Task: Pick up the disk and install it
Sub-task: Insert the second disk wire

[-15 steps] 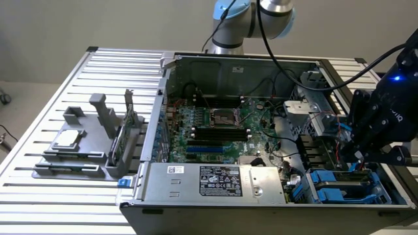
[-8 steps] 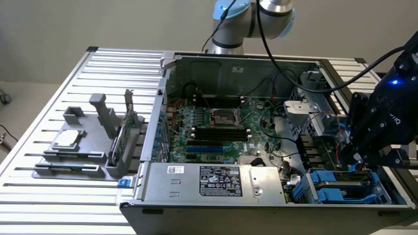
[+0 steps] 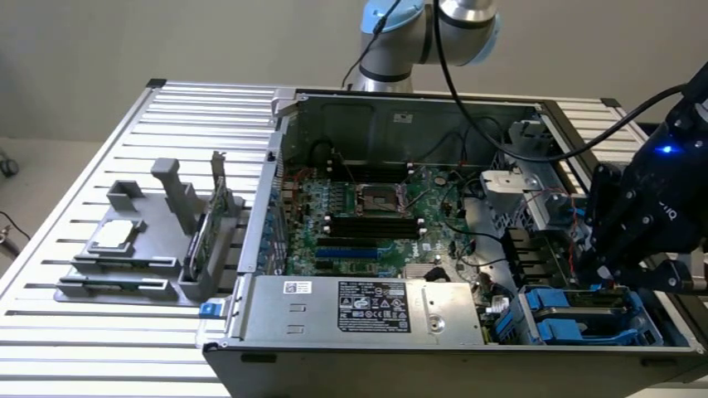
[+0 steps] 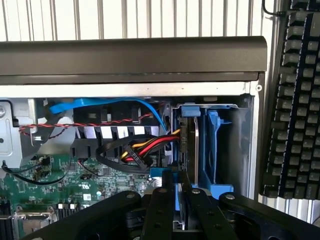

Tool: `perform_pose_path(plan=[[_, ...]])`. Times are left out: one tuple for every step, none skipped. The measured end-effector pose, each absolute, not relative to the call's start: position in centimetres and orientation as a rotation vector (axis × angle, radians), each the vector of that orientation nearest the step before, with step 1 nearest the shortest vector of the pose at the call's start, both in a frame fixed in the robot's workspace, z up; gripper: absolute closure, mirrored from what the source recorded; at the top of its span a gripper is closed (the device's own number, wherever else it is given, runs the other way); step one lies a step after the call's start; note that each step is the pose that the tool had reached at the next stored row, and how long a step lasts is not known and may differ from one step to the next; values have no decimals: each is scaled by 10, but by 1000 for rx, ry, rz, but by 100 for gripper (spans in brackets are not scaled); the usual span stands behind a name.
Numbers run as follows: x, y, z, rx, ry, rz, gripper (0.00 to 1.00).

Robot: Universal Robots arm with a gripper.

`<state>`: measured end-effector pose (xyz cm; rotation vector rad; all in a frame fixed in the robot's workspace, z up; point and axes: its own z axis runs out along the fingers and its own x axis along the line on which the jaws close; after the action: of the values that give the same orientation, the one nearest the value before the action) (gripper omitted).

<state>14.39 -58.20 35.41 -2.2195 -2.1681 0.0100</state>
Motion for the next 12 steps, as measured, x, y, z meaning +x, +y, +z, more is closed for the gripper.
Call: perform_pose_path(plan=[[144, -583, 354, -2219, -2169, 10, 84], [144, -584, 353, -2218, -2169, 10, 84], [144, -585, 353, -2218, -2170, 10, 84], [144, -586, 352, -2217, -2170, 10, 84], [144, -587, 352, -2217, -2171, 10, 84], [144, -588, 351, -2216, -2171, 10, 84], [144, -589, 350, -2216, -2172, 10, 84], [144, -589, 349, -2215, -2173, 9, 84], [144, -589, 349, -2214, -2174, 9, 84], [144, -589, 348, -2214, -2175, 8, 84], [144, -589, 347, -2213, -2175, 8, 84], [144, -589, 347, -2213, -2176, 8, 84]])
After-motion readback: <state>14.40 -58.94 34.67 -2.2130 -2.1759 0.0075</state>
